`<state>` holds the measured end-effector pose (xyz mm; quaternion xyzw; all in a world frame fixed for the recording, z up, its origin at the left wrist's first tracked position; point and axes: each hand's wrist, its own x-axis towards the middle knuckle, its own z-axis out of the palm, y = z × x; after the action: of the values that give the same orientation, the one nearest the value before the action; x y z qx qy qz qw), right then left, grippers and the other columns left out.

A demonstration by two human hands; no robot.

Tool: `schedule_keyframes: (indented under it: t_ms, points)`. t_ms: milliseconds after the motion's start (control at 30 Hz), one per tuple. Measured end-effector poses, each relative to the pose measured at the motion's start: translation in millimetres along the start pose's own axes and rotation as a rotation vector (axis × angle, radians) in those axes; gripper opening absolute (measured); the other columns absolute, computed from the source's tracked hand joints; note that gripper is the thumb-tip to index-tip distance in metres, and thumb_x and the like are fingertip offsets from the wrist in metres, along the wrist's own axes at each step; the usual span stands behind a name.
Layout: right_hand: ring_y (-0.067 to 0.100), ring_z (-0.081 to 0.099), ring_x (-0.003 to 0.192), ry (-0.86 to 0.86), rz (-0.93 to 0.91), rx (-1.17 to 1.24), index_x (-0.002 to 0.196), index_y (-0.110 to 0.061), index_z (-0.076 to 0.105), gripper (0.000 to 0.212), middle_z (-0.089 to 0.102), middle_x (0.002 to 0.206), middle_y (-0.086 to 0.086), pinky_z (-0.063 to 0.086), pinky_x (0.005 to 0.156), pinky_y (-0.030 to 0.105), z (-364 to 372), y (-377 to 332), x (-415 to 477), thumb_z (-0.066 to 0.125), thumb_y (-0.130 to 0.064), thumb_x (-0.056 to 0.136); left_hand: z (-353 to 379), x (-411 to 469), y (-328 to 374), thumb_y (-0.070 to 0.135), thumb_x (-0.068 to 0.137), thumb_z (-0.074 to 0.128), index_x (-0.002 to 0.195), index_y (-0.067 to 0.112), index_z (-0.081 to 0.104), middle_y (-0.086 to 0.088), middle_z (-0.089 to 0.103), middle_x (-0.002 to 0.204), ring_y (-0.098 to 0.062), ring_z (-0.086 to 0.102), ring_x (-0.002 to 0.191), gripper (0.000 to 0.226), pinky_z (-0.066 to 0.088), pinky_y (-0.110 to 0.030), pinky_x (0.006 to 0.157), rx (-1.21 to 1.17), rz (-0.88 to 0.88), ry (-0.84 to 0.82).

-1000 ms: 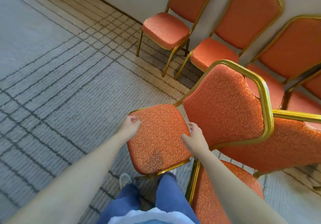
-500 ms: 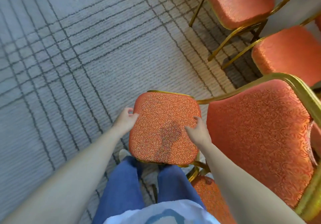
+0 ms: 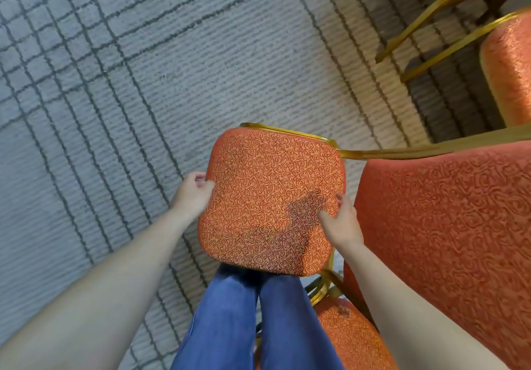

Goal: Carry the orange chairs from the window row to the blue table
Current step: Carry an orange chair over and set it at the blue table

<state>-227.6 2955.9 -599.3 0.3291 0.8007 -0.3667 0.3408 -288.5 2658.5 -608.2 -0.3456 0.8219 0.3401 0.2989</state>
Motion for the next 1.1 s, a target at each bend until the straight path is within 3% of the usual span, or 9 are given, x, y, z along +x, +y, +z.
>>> schedule_keyframes:
  t_ms: [167,267,333,400,500,633,833,967,1100]
  points:
    - [0.031,0.035,0.141,0.054,0.075,0.091,0.153,-0.012,0.025,0.075,0.036,0.152,0.014,0.030,0.115,0.043,19.8,21.5,51.0,0.062,-0.029,0.091,29.6,54.9,-20.6,0.026,0.090,0.059,0.135,0.009,0.045,-0.002,0.054,0.117,-0.022,0.055,0.110,0.050,0.038,-0.028,0.093,-0.001,-0.023,0.041]
    - [0.031,0.037,0.138,0.080,0.124,0.158,0.152,-0.012,0.026,0.077,0.037,0.150,0.013,0.031,0.115,0.043,31.3,33.1,75.7,0.065,-0.031,0.088,44.9,84.5,-37.4,0.045,0.074,0.062,0.141,0.009,0.036,-0.008,0.050,0.131,-0.025,0.053,0.118,0.080,0.040,-0.038,0.105,-0.046,-0.047,0.050]
    - [0.032,0.040,0.137,0.121,0.150,0.212,0.151,-0.011,0.027,0.083,0.040,0.149,0.014,0.033,0.115,0.045,39.0,38.5,89.2,0.066,-0.039,0.083,54.3,97.1,-49.8,0.052,0.070,0.059,0.142,0.009,0.034,-0.010,0.048,0.136,-0.025,0.052,0.120,0.088,0.039,-0.042,0.107,-0.043,-0.035,0.060]
    - [0.033,0.038,0.139,0.163,0.187,0.271,0.152,-0.007,0.023,0.090,0.040,0.150,0.016,0.031,0.116,0.043,48.6,47.1,103.8,0.064,-0.045,0.082,66.0,105.1,-57.7,0.051,0.076,0.060,0.141,0.009,0.035,-0.011,0.049,0.137,-0.025,0.052,0.120,0.081,0.039,-0.041,0.106,-0.030,-0.003,0.083]
    - [0.031,0.034,0.143,0.211,0.233,0.352,0.156,-0.008,0.015,0.080,0.036,0.155,0.015,0.025,0.118,0.035,60.5,61.8,124.8,0.054,-0.045,0.097,81.1,112.1,-62.9,0.050,0.086,0.057,0.139,0.013,0.040,-0.008,0.053,0.136,-0.023,0.052,0.122,0.067,0.038,-0.035,0.106,-0.043,0.034,0.129]
    - [0.027,0.031,0.146,0.231,0.249,0.387,0.157,-0.012,0.017,0.078,0.034,0.158,0.011,0.022,0.120,0.037,67.0,76.4,143.0,0.042,-0.057,0.098,88.7,112.0,-64.1,0.049,0.097,0.044,0.137,0.014,0.046,-0.008,0.054,0.135,-0.026,0.050,0.123,0.053,0.036,-0.029,0.099,-0.024,0.032,0.195]
    - [0.014,0.053,0.120,0.288,0.223,0.500,0.137,-0.016,0.051,0.054,0.058,0.128,-0.002,0.037,0.107,0.028,71.8,86.9,146.6,0.053,-0.052,0.096,93.1,118.1,-63.5,0.058,0.095,0.039,0.125,0.012,0.058,-0.007,0.061,0.125,-0.023,0.055,0.116,0.059,0.039,-0.026,0.089,-0.058,0.024,0.247]
    - [0.016,0.062,0.110,0.248,0.272,0.548,0.122,-0.022,0.063,0.062,0.068,0.116,-0.004,0.044,0.107,0.038,72.4,89.0,146.0,0.058,-0.070,0.082,94.4,119.7,-66.6,0.062,0.093,0.039,0.123,0.013,0.060,0.002,0.060,0.115,-0.011,0.054,0.107,0.061,0.035,-0.016,0.080,-0.081,-0.015,0.245]
    - [0.011,0.067,0.101,0.205,0.310,0.571,0.111,-0.023,0.069,0.077,0.073,0.106,-0.009,0.048,0.103,0.037,72.1,90.0,148.7,0.059,-0.081,0.062,93.4,122.7,-70.1,0.071,0.084,0.045,0.116,0.019,0.064,0.008,0.063,0.108,-0.006,0.058,0.101,0.064,0.044,-0.018,0.087,-0.178,-0.076,0.212]
